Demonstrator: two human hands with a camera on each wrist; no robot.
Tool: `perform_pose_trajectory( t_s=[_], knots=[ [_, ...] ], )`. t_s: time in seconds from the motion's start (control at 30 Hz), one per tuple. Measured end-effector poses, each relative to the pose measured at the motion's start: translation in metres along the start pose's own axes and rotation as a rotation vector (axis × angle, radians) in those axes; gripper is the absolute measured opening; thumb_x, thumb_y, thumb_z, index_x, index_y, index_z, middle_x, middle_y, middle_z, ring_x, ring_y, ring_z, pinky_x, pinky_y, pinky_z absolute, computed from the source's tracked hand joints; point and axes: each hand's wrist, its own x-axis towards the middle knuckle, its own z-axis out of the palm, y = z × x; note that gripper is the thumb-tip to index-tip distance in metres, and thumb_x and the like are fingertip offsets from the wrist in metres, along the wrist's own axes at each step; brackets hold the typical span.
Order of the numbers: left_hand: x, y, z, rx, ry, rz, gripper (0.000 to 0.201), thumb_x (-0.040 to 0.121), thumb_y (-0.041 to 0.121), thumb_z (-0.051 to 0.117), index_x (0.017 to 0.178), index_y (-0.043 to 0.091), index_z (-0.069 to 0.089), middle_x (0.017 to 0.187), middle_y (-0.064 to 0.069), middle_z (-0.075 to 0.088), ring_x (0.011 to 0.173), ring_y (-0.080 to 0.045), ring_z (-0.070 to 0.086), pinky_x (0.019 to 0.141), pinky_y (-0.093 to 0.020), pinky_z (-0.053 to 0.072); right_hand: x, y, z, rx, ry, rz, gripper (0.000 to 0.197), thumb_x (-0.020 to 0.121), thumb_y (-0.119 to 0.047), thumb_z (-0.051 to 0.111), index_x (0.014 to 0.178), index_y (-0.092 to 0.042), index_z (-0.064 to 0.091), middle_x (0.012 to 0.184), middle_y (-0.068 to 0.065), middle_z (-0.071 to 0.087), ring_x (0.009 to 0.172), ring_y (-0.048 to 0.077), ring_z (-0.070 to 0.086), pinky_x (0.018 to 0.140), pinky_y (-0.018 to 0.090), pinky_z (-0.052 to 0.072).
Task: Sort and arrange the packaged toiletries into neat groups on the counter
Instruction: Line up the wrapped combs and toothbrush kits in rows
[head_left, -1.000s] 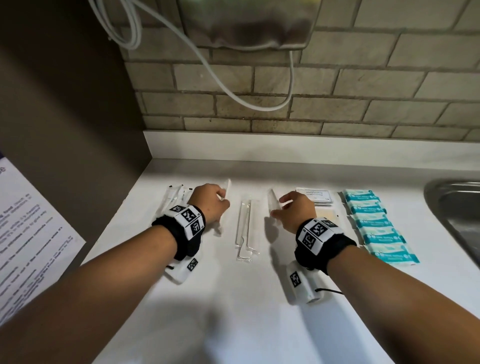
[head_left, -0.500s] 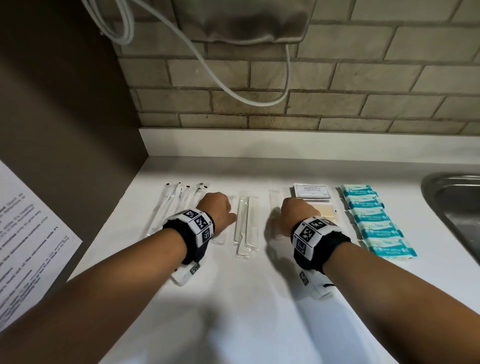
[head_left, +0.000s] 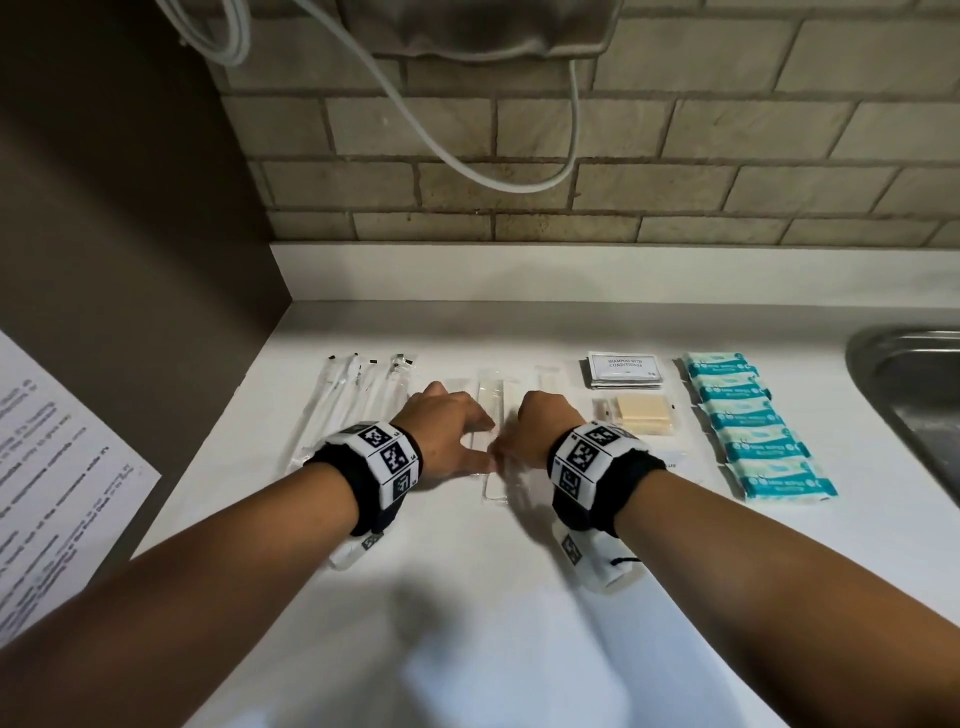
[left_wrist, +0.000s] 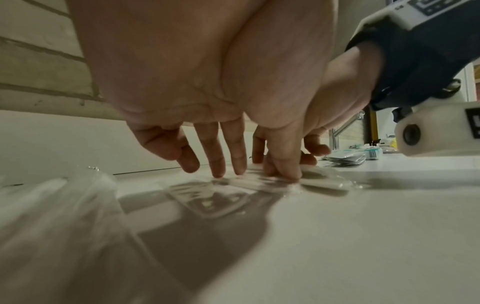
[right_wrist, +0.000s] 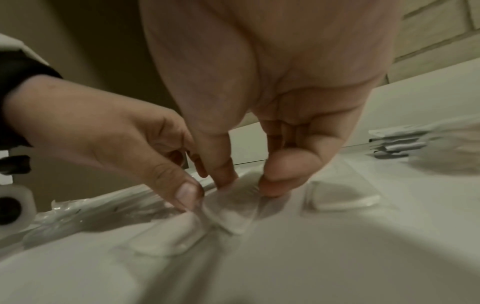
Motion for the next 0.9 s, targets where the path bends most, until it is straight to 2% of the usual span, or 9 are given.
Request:
perform_pose_trajectory(
  t_s=[0.07,0.13,0.3,0.37,0.5,0.6,0.7,0.8,0.9],
  knots=[
    [0.0,0.004,0.0,0.018,-0.002,0.003,0.066,0.074,0.066,0.063,0.132,0.035,0.054,0.126,0.015,0.053,0.115,-0.019,0.037,0.096,-0.034,0.037,0.0,0.003,-0.003,0.018,0.002,0.003,0.018,0.061,-0.026,0.076,0.062,-0.013,0.065,0.062,0.001,0.065,0.058,0.017,0.064,0.049,0.021,0.047],
    [0.001,0.01,-0.001,0.04,-0.016,0.009,0.063,0.076,0.063,0.063,0.133,0.034,0.055,0.125,0.011,0.052,0.116,-0.021,0.037,0.098,-0.035,0.037,-0.001,0.006,-0.005,0.025,0.011,0.012,0.021,0.065,-0.025,0.077,0.061,-0.013,0.06,0.063,0.002,0.062,0.06,0.018,0.063,0.051,0.022,0.047],
    [0.008,0.025,-0.01,-0.07,0.016,-0.066,0.032,0.093,0.04,0.054,0.117,0.023,0.068,0.12,-0.006,0.052,0.118,-0.028,0.046,0.099,-0.034,0.04,-0.005,0.012,-0.007,0.035,0.055,0.032,0.026,0.072,-0.024,0.073,0.063,-0.013,0.051,0.069,0.003,0.061,0.068,0.021,0.063,0.055,0.022,0.048],
    [0.012,0.027,-0.012,-0.09,0.08,-0.153,0.031,0.09,0.039,0.059,0.106,0.014,0.068,0.114,-0.009,0.055,0.108,-0.028,0.056,0.092,-0.032,0.046,-0.006,0.012,-0.008,0.042,0.052,0.034,0.027,0.073,-0.025,0.074,0.064,-0.013,0.052,0.072,0.004,0.063,0.069,0.021,0.065,0.055,0.023,0.049],
    [0.016,0.034,-0.012,0.053,0.004,-0.285,0.046,0.078,0.054,0.069,0.088,0.009,0.063,0.094,-0.008,0.067,0.083,-0.026,0.062,0.064,-0.028,0.045,-0.008,0.011,-0.01,0.065,0.032,0.038,0.028,0.067,-0.023,0.079,0.061,-0.011,0.055,0.066,0.003,0.063,0.062,0.019,0.065,0.052,0.024,0.052],
    [0.021,0.039,-0.014,-0.003,-0.006,-0.355,0.044,0.075,0.05,0.074,0.072,0.01,0.057,0.072,-0.004,0.06,0.069,-0.025,0.059,0.052,-0.024,0.039,-0.01,0.011,-0.014,0.06,0.069,0.02,0.032,0.078,-0.027,0.074,0.069,-0.007,0.05,0.068,0.002,0.053,0.062,0.02,0.056,0.042,0.021,0.037],
    [0.022,0.045,-0.017,-0.045,-0.022,-0.4,0.043,0.075,0.044,0.077,0.065,0.012,0.049,0.064,-0.001,0.052,0.067,-0.024,0.057,0.053,-0.024,0.04,-0.011,0.011,-0.017,0.036,0.086,0.012,0.022,0.087,-0.021,0.065,0.076,-0.008,0.052,0.074,0.006,0.054,0.069,0.023,0.055,0.04,0.021,0.032],
    [0.022,0.047,-0.018,-0.096,-0.048,-0.436,0.038,0.076,0.039,0.075,0.065,0.012,0.051,0.064,-0.001,0.054,0.065,-0.023,0.056,0.055,-0.025,0.04,-0.008,0.011,-0.017,0.023,0.036,0.04,0.025,0.086,-0.012,0.061,0.064,-0.008,0.049,0.069,0.006,0.056,0.067,0.023,0.057,0.041,0.021,0.033],
    [0.02,0.046,-0.017,-0.126,-0.059,-0.463,0.034,0.078,0.033,0.072,0.063,0.012,0.05,0.064,-0.002,0.053,0.066,-0.023,0.055,0.056,-0.025,0.04,-0.008,0.011,-0.018,-0.011,0.016,0.046,0.026,0.084,-0.004,0.057,0.062,-0.008,0.046,0.076,0.009,0.057,0.069,0.022,0.054,0.041,0.022,0.031]
  ],
)
